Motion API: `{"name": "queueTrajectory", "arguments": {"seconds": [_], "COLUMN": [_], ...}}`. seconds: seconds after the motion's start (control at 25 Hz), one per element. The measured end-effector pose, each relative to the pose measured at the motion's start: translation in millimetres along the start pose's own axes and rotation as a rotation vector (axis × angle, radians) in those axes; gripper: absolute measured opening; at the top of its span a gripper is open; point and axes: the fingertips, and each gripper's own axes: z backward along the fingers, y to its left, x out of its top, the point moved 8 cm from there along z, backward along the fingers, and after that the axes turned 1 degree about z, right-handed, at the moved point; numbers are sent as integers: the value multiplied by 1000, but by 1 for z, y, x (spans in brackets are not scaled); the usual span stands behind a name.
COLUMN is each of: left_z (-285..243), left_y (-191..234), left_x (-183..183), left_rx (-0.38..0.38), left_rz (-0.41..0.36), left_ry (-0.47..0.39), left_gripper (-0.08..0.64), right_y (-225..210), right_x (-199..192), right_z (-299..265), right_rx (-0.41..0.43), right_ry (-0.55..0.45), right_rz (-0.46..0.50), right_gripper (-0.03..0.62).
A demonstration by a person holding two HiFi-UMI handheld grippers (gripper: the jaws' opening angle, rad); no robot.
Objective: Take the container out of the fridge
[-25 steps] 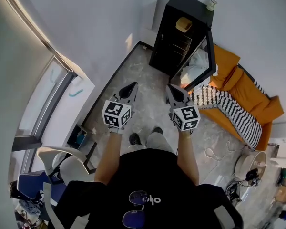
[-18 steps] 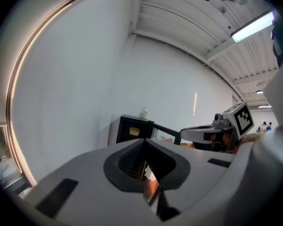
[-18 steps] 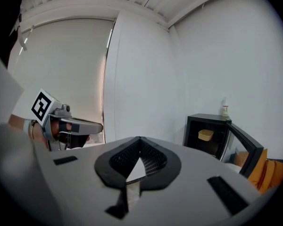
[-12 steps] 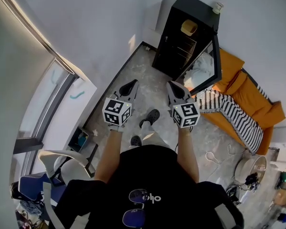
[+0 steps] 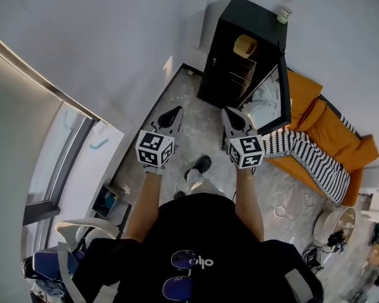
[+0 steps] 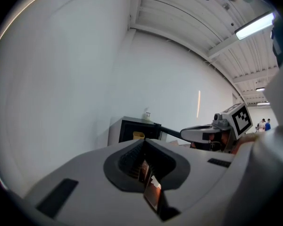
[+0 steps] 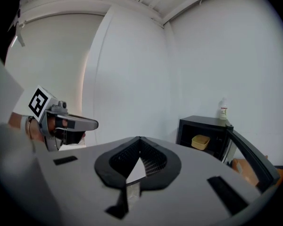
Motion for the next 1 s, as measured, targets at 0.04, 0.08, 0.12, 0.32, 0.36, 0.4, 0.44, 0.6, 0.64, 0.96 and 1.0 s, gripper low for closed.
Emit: {"name": "queueTrajectory", "arguments": {"seconds": [0.04, 0.08, 0.12, 0.32, 0.36, 0.4, 0.44, 0.6, 0.64, 0.96, 1.0], "left_z": [-11, -23, -34, -100, -114, -127, -141, -191, -202, -264, -269], "left_y": [3, 5, 8, 12, 12, 12, 12, 9, 9, 4, 4], "left_x": [4, 9, 12, 27, 31, 34, 38, 45, 46, 46, 46], "left_rx": [-5, -10, -14, -53, -64, -74, -82, -113, -119, -154, -159], "left_rz": [-4, -8, -13, -38, -43, -48, -53, -76, -82, -93, -95], "left_ry": [0, 1, 3, 28, 34, 40, 47, 71, 75, 97, 101], "left_gripper": [8, 8, 8, 8, 8, 8, 8, 8, 8, 8, 8], "right_y": [-10, -19, -29, -83, -94, -106, -117, -160, -169, -221, -225], "right_x": [1, 2, 3, 6, 6, 7, 8, 7, 5, -2, -4], "right_z": [-6, -11, -16, -40, -44, -48, -52, -64, -66, -78, -79], "right_rx": [-8, -14, -20, -55, -64, -72, -79, -105, -112, -140, -142], "right_ry": [2, 3, 3, -6, -8, -9, -11, -22, -25, -32, -31], "right_rz": [0, -2, -8, -50, -59, -68, -76, -109, -117, -146, -149], "right_gripper": [8, 8, 8, 8, 8, 8, 8, 8, 8, 8, 8]}}
